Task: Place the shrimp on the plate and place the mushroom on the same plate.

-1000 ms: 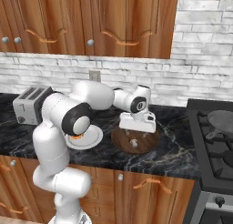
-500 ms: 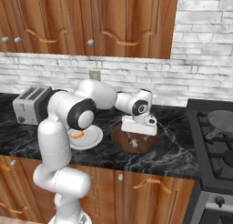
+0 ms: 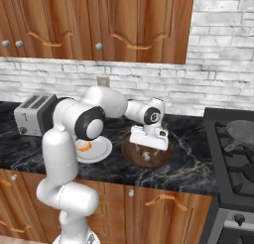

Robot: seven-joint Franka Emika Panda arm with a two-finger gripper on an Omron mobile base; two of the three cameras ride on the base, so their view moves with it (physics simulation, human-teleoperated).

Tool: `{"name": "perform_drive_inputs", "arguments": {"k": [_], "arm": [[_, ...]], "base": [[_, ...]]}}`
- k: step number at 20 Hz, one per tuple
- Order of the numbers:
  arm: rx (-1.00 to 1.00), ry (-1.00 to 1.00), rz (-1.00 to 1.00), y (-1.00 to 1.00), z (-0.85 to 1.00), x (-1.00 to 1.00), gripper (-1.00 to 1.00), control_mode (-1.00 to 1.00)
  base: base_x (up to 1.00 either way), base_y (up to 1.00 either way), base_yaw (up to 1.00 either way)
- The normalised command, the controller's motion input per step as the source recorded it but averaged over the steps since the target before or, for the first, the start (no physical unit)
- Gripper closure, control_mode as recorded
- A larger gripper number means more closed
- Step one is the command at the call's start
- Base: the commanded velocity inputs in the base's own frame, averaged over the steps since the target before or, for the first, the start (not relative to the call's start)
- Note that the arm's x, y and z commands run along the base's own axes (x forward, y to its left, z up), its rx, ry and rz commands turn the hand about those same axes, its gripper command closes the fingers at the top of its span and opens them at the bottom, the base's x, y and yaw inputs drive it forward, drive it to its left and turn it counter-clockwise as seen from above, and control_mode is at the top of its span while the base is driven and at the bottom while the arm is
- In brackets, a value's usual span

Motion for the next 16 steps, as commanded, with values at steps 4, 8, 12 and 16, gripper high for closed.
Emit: {"name": "perform_drive_inputs", "arguments": {"k": [4,8,12,16], "arm": [[0.0,0.03,-0.05,0.0,-0.09,-0.04,-1.0,-1.0],[0.0,0.0,0.0,0.0,-0.36,0.0,-1.0,-1.0],[0.0,0.0,0.0,0.01,-0.31,0.0,-1.0,-1.0],[0.0,0.0,0.0,0.02,-0.06,0.0,1.0,-1.0]], "base": [[0.0,0.0,0.0],[0.0,0.0,0.0],[0.0,0.0,0.0],[0.0,0.0,0.0]]}}
